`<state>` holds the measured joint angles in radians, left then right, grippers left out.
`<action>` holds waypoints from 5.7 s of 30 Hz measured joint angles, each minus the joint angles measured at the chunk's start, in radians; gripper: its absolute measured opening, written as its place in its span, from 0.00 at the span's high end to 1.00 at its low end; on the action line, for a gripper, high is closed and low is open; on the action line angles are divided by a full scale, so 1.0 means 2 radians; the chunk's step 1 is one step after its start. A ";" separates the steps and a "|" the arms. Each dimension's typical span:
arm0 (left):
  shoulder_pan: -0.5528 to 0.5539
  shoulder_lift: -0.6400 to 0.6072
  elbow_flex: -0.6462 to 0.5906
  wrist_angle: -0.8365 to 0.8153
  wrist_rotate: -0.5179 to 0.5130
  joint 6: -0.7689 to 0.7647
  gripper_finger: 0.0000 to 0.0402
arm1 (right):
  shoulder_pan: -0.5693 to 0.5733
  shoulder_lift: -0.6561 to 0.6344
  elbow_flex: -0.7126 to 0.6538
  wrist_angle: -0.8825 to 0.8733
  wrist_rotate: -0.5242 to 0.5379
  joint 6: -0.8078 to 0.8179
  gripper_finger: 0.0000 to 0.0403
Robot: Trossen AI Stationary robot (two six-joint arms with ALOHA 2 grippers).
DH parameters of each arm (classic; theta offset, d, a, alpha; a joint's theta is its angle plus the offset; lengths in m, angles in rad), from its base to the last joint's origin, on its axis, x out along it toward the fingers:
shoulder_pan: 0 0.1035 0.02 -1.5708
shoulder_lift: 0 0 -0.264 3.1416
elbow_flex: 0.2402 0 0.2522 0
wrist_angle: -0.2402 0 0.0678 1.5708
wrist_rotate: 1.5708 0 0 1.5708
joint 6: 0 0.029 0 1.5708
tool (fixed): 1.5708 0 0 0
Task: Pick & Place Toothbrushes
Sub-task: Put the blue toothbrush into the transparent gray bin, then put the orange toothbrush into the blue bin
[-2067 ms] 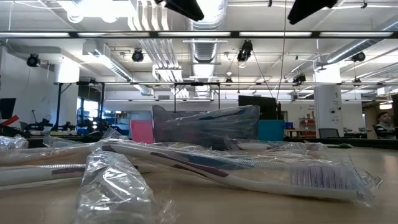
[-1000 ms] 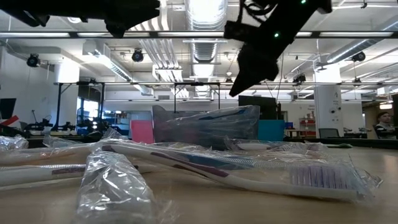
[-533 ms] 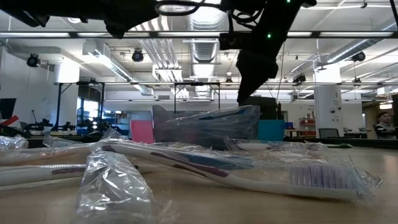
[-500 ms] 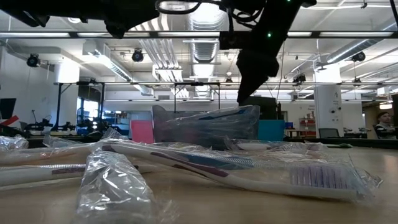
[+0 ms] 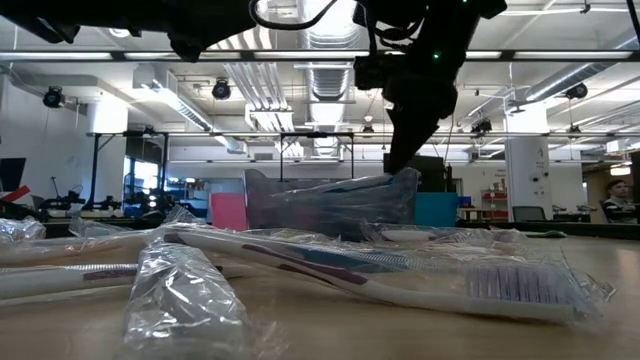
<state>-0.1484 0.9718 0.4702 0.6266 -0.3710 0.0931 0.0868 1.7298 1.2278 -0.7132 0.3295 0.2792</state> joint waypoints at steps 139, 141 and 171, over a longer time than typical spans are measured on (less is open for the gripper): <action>0.000 0.000 0.000 -0.022 0.000 -0.009 0.59 | 0.151 0.154 0.069 -0.006 -0.127 0.083 0.94; 0.000 0.000 0.000 -0.022 0.000 -0.009 0.59 | 0.151 0.154 0.069 -0.007 -0.129 0.083 0.96; 0.000 0.000 0.000 -0.026 0.000 -0.009 0.59 | 0.089 -0.074 0.068 -0.041 0.026 0.084 0.93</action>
<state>-0.1482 0.9718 0.4706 0.5755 -0.3711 0.0750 0.2647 1.5813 1.3640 -0.7956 0.3816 0.4465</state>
